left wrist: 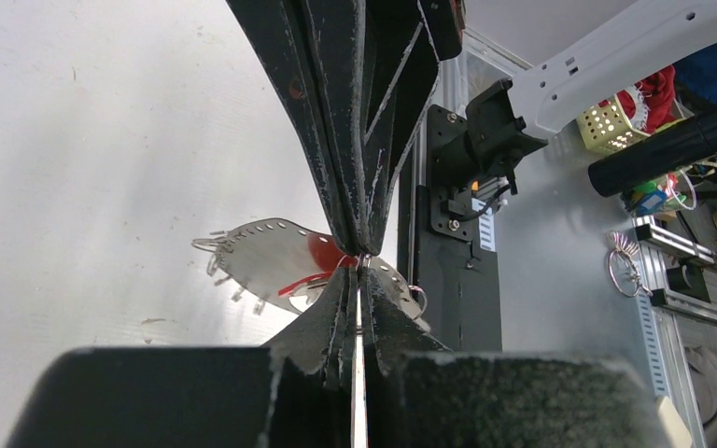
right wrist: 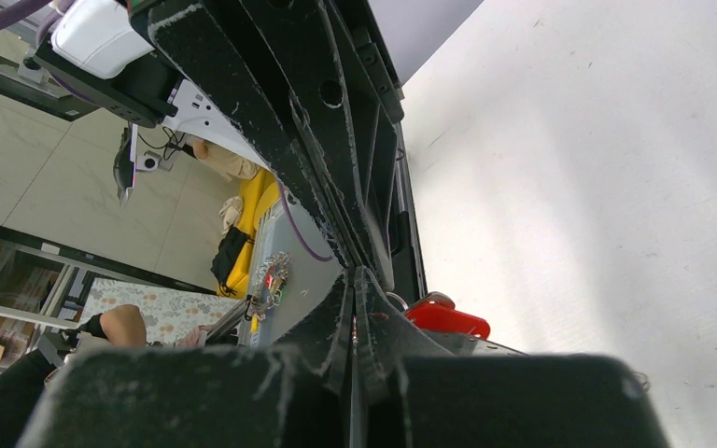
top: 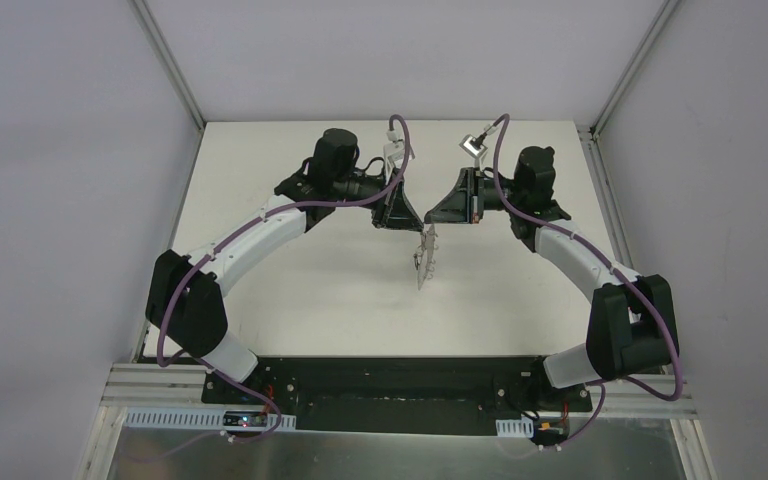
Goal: Put the keys on the keyring
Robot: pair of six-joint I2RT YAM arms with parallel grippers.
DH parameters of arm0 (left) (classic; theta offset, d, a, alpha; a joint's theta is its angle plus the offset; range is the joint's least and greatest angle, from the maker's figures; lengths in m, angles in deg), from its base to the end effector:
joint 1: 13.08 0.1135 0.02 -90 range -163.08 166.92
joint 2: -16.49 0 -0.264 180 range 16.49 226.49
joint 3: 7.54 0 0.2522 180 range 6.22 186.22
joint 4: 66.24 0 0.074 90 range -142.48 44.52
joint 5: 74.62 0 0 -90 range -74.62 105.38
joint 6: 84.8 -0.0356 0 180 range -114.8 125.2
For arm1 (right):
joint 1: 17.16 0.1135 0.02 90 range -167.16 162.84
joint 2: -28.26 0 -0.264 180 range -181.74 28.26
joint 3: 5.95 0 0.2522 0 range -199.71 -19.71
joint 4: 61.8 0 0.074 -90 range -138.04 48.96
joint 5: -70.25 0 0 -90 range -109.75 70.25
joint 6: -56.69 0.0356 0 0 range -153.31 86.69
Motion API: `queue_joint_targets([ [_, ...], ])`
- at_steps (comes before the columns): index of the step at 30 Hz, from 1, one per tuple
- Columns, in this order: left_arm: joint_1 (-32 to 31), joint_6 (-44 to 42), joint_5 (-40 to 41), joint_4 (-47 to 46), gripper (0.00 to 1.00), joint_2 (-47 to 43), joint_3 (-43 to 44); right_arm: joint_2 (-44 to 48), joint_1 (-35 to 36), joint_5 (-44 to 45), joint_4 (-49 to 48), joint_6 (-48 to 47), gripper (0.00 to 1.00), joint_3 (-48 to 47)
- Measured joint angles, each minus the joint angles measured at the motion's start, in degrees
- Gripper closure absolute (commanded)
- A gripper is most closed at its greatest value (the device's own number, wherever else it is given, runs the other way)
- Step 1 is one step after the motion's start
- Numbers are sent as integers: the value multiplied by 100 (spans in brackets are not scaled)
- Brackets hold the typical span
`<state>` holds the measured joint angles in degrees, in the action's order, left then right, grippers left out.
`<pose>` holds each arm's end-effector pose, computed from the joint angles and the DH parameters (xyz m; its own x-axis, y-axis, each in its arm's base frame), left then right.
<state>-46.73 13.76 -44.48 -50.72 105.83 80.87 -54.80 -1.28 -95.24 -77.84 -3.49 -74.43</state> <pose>0.2803 -0.2236 0.3474 -0.3773 0.1614 -0.9119 0.9228 -0.0178 -0.3849 0.2936 0.1194 0.3142 -0.4757 -0.0058 -0.8796 -0.8793 -0.0241 0.4757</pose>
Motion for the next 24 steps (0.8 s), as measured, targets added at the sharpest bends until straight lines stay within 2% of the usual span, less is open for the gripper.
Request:
queue_joint_targets([
  [7, 0, 153, 0, -48, 96, 2, -4, 2, 0, 0, -4, 7, 100, 0],
  [9, 0, 256, 0, -83, 100, 2, -4, 4, -7, 0, -35, 15, 100, 0],
  [17, 0, 446, -2, -98, 100, 7, 11, 63, -31, -4, -57, -46, 100, 4],
  [20, -7, 236, 153, 662, 100, 57, 393, 98, -20, -22, 35, -243, 93, 13],
  [24, -61, -437, 391, 2682, 100, 461, 1740, 229, -44, -35, 282, -656, 81, 13],
])
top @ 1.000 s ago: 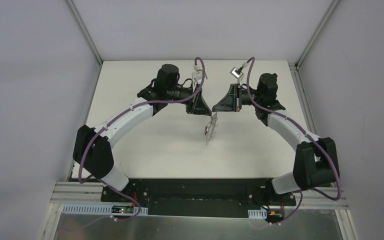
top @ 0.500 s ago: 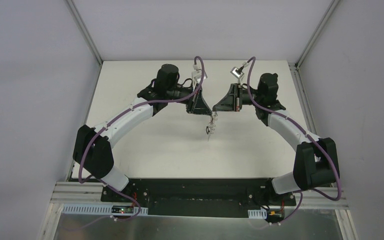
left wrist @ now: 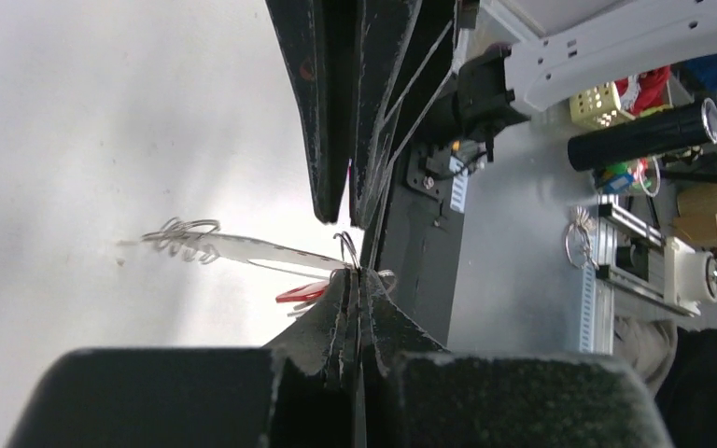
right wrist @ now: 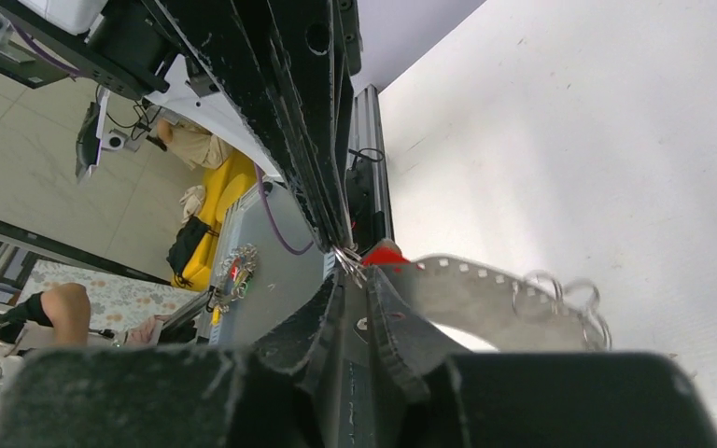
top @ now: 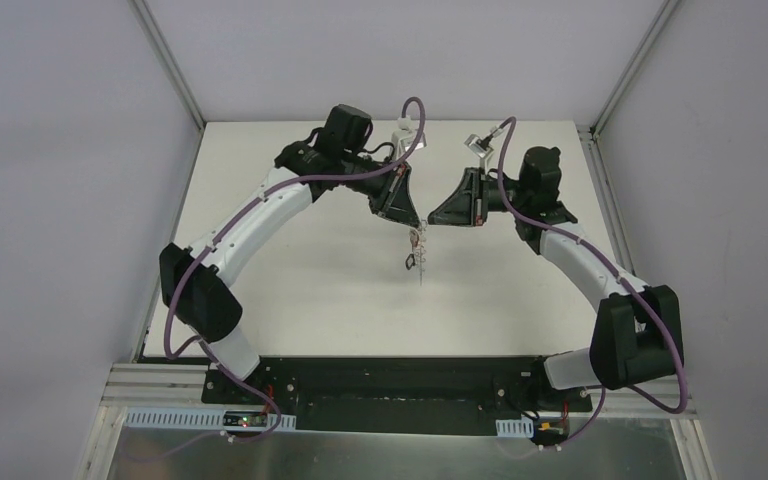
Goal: Put the keys on the keyring
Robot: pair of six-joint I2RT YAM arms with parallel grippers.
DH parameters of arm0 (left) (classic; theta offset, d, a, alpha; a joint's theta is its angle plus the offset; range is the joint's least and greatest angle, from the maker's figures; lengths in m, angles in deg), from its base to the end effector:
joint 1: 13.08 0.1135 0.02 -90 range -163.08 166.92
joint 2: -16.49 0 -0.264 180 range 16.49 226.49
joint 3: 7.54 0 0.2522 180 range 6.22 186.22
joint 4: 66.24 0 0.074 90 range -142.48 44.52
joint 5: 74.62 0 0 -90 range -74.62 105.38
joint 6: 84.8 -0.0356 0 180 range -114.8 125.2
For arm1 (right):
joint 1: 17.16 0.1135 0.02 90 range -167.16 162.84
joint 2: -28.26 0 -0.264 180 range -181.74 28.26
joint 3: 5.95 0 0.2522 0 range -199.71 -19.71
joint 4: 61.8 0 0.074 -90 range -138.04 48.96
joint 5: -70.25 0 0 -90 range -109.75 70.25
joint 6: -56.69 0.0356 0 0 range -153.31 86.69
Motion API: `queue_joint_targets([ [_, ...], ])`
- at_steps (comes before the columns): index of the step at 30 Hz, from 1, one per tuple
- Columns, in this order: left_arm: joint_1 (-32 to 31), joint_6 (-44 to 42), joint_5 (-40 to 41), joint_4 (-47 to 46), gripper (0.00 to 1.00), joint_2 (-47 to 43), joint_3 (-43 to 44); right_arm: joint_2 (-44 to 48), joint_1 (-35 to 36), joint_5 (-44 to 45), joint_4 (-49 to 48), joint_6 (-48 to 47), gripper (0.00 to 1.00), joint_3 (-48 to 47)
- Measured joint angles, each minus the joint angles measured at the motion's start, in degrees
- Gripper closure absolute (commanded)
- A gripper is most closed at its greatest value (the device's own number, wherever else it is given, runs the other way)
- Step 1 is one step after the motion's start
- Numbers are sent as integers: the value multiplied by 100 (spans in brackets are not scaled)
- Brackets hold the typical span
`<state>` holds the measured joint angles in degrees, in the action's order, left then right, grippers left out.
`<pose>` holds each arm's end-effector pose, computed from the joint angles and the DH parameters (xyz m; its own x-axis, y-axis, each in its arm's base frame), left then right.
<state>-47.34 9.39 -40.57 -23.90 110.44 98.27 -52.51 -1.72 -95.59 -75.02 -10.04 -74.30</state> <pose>0.2859 -0.2304 0.3811 -0.4843 0.2803 -0.8288 0.8723 0.0815 -0.4821 0.2864 0.1149 0.3210 -0.3826 -0.0054 -0.9239 -0.9237 -0.0220 0.3826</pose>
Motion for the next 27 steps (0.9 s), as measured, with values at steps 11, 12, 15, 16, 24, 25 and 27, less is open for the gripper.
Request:
queue_joint_targets([
  [11, -216, -560, 59, 2282, 100, 527, 710, 118, 46, -155, 549, -717, 63, 0],
  [12, -216, -568, 44, 2297, 100, 527, 710, 118, 79, -160, 638, -811, 63, -2],
  [15, -216, -656, 28, 2319, 100, 527, 710, 114, 177, -164, 940, -1121, 62, -2],
  [16, -219, -682, 22, 2321, 100, 527, 710, 109, 205, -181, 1029, -1222, 62, -2],
  [24, -216, -811, -105, 2308, 100, 527, 710, 52, 361, -308, 1937, -2262, 61, -131],
  [25, -216, -815, -109, 2306, 100, 527, 710, 44, 391, -306, 2118, -2450, 62, -181],
  [27, -216, -824, -118, 2291, 100, 527, 710, 17, 457, -295, 2559, -2887, 61, -332],
])
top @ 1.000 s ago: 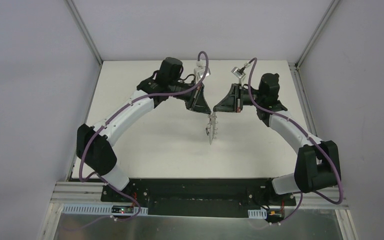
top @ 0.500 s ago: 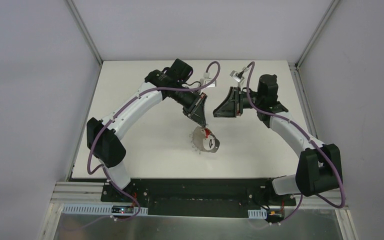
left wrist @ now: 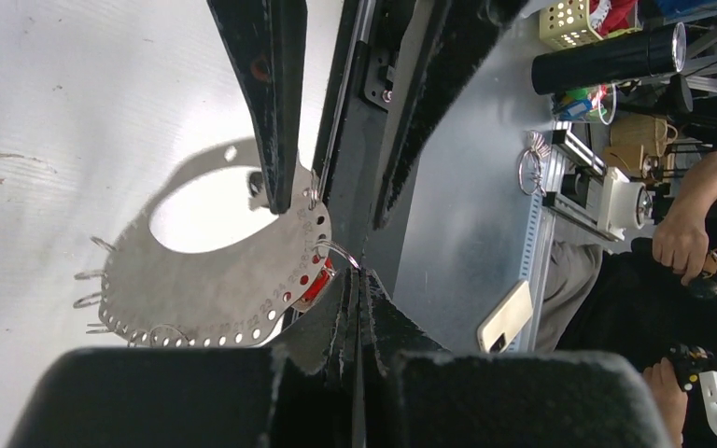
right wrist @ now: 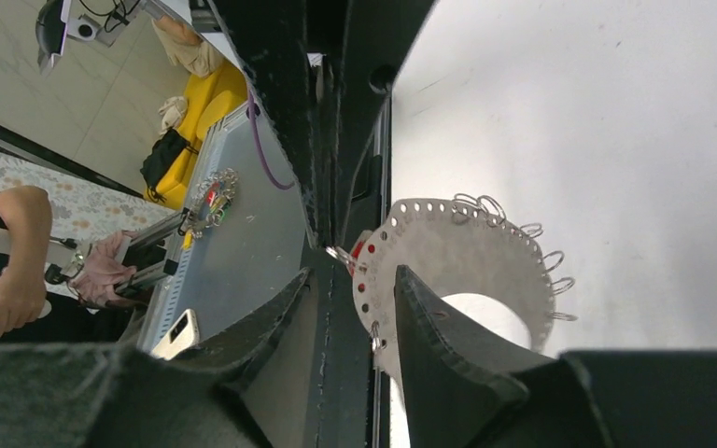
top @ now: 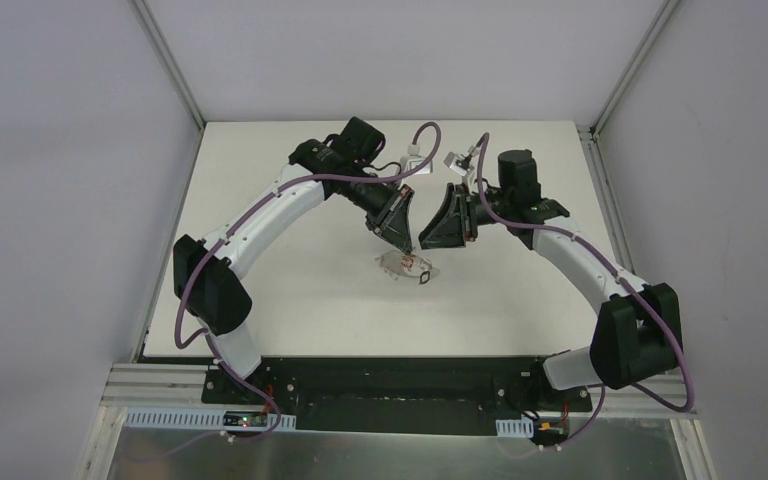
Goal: Put the keys on the keyring
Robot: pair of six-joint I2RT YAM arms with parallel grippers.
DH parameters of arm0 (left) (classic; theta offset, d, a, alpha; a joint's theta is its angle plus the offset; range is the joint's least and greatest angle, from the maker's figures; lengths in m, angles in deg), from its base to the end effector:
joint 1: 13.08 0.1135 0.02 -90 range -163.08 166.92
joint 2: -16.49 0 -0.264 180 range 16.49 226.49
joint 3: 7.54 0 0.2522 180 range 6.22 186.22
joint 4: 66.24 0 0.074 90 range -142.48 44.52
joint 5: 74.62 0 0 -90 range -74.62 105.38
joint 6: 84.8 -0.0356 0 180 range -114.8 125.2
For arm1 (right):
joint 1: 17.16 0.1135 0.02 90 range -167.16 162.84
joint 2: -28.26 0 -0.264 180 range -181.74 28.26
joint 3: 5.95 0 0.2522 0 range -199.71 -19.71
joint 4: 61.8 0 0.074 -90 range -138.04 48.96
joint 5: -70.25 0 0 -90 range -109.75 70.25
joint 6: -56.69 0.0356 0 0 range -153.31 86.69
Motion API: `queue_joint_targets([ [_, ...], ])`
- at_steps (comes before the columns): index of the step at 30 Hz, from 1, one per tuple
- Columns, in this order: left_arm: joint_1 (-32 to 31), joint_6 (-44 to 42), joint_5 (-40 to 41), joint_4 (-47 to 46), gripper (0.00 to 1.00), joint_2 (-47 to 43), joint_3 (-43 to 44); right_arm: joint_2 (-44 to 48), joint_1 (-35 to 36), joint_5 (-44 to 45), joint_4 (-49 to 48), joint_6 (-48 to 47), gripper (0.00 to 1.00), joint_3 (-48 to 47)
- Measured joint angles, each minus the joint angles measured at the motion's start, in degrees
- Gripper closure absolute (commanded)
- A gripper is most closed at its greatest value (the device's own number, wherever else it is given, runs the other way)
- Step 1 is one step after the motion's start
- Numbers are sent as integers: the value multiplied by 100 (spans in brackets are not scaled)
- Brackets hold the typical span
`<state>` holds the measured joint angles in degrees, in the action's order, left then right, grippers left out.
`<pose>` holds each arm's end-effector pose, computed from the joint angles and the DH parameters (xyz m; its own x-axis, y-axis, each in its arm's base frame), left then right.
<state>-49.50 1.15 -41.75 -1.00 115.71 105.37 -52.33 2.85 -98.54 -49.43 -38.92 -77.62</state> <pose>0.2763 -0.2410 0.3607 -0.5762 0.4727 -0.6667 0.7851 0.0935 -0.6122 0.2712 0.1359 0.3055 -0.2491 -0.1109 -0.9621 -0.9542 -0.1416 0.2634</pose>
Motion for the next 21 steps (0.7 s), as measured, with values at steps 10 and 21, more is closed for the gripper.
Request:
queue_joint_targets([
  [10, 0, -4, -136, -2, 100, 4, 0, -146, 354, 168, 1565, -1589, 62, -509],
  [21, 0, -2, -223, 0, 100, 33, 0, -144, 455, 201, 1987, -1961, 75, -520],
])
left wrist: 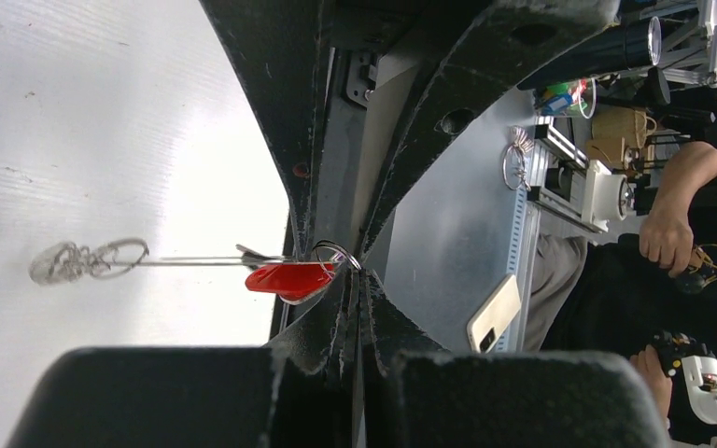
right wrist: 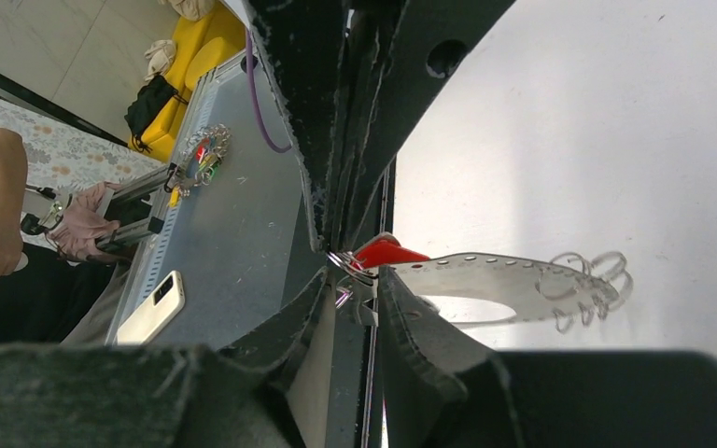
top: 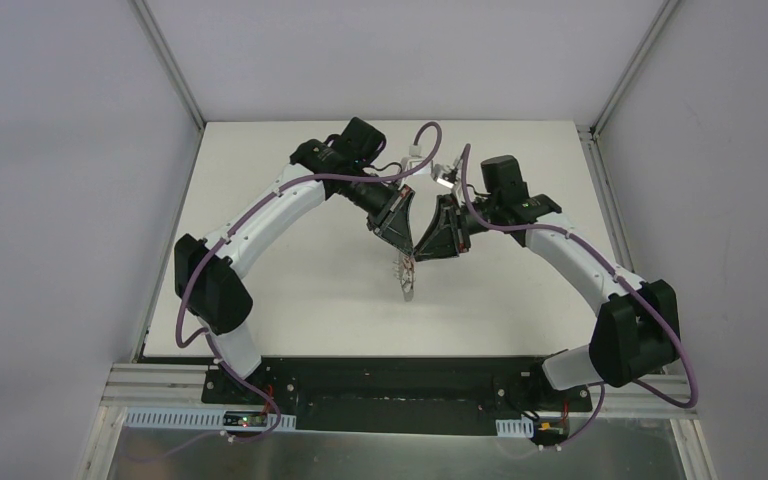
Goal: Put the keys on the keyring
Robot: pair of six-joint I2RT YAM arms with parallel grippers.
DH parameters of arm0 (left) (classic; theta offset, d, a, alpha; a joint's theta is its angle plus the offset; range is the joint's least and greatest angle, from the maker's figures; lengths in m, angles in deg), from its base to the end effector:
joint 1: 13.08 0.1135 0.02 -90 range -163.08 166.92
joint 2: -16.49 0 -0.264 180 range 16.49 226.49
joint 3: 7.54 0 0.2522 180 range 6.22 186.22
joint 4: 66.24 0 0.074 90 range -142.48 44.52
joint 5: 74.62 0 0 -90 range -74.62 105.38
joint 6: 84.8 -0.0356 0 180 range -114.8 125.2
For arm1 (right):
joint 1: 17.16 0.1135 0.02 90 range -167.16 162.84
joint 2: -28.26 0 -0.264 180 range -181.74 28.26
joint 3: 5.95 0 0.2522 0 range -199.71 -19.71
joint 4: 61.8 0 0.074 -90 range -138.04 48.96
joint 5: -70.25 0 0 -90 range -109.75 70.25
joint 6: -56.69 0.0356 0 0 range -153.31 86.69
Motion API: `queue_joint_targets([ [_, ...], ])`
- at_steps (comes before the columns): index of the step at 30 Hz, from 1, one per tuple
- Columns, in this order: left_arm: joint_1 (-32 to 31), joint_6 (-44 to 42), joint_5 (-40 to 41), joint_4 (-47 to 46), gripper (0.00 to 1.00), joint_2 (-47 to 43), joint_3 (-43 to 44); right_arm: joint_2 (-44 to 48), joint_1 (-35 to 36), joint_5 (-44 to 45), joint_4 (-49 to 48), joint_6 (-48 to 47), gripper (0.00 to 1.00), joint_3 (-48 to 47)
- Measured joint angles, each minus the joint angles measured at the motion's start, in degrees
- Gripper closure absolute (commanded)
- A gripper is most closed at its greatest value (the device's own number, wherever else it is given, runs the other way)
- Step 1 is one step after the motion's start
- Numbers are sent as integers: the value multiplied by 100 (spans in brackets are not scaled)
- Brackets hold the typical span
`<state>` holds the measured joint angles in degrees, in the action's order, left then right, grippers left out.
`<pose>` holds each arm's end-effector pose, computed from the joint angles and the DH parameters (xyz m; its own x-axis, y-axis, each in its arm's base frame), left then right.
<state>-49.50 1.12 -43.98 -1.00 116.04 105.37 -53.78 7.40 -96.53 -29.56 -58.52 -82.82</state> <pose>0.2764 -0.2420 0.3596 -0.5795 0.4726 -0.6639 0.7732 0.0613 -0.6312 0.2583 0.1562 0.3023 -0.1599 -0.1802 -0.9706 -0.9577 -0.2102 0.1968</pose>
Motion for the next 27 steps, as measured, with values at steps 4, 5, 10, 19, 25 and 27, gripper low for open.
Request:
queue_joint_targets([
  [4, 0, 0, -46, 2, 100, 11, 0, 0, 42, 35, 26, 2, 78, -37],
  [5, 0, 0, -52, 4, 100, 13, 0, 0, 52, 50, 28, 2, 81, -48],
  [10, 0, 0, -96, 98, 100, 22, 0, 0, 66, 98, 63, 26, 100, -63],
  [19, 55, -2, -125, 160, 100, 22, 17, 0, 66, 92, 162, 44, 100, -66],
  [25, 125, -26, -127, 192, 99, 59, 96, 0, 26, 72, 127, 223, 100, -96],
  [27, 166, -26, -138, 175, 95, 59, 109, 0, 13, 68, 55, 334, 100, -96],
])
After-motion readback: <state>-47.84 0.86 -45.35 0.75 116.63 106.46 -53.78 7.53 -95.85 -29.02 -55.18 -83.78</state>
